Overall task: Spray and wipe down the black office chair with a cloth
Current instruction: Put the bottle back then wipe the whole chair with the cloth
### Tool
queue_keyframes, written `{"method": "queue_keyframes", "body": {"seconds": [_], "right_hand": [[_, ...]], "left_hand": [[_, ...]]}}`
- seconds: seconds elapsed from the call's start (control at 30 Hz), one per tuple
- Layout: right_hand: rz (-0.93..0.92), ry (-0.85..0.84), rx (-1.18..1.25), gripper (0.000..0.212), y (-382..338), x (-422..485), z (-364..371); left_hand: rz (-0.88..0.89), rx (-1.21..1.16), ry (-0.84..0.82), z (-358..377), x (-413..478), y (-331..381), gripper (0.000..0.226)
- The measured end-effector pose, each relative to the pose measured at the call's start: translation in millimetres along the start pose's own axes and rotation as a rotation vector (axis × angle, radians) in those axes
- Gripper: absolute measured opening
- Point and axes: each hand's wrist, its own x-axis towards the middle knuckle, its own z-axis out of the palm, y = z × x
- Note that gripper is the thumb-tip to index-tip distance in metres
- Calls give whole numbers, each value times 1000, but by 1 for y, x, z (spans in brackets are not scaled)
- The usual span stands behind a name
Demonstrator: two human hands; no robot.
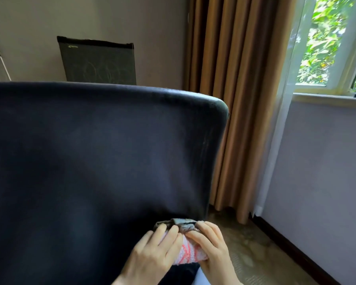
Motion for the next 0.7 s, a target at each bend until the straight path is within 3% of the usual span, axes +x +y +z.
{"method": "queue_keyframes", "body": {"seconds": [0.13, 0.3, 0.43, 0.6, 0.7], "right_hand": [[-61, 12, 11, 24, -3, 25, -25], [-164, 227, -6, 27, -38, 143, -105], [-256, 299, -111, 26, -62, 217, -148], [-229, 280, -110, 39, -48, 195, -123], [-136, 241, -84, 29, -36, 155, -89]], "left_hand": [[24, 11, -23, -9, 22, -4, 34], [-69, 11, 157, -74, 128, -44, 30], [-104, 2, 242, -116, 186, -78, 27], [-46, 5, 228, -90, 163, -75, 22], [-37, 7, 156, -67, 127, -62, 25]]}}
